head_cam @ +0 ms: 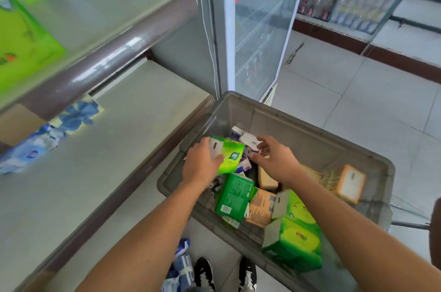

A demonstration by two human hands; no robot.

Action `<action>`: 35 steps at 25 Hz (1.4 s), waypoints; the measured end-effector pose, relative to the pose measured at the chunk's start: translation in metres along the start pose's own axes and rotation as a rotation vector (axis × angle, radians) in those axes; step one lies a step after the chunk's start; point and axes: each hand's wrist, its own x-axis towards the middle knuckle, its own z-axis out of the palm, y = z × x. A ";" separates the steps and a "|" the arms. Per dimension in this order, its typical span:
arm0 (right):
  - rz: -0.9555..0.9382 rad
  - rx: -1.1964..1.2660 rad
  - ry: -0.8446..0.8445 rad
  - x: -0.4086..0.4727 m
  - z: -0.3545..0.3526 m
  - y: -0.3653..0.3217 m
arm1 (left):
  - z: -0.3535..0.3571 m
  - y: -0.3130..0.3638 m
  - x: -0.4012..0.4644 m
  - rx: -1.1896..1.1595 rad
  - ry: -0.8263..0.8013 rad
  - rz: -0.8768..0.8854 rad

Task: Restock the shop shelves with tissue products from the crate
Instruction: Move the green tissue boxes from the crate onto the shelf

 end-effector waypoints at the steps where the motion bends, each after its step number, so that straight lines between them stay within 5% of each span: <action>1: -0.006 -0.003 0.014 0.000 -0.008 -0.006 | -0.016 0.006 0.000 -0.119 0.004 -0.017; 9: -0.167 0.587 -0.149 -0.015 -0.058 -0.106 | -0.164 0.026 -0.023 -0.785 0.031 0.018; 21: -0.637 0.642 -0.280 -0.039 -0.037 -0.279 | -0.325 -0.013 -0.116 -0.734 0.487 0.170; 29: -0.870 0.438 -0.377 -0.064 0.022 -0.376 | -0.385 -0.079 -0.182 -0.777 0.742 0.120; 35: -1.092 -0.062 -0.197 -0.065 0.048 -0.443 | -0.413 -0.125 -0.184 -0.752 0.797 0.070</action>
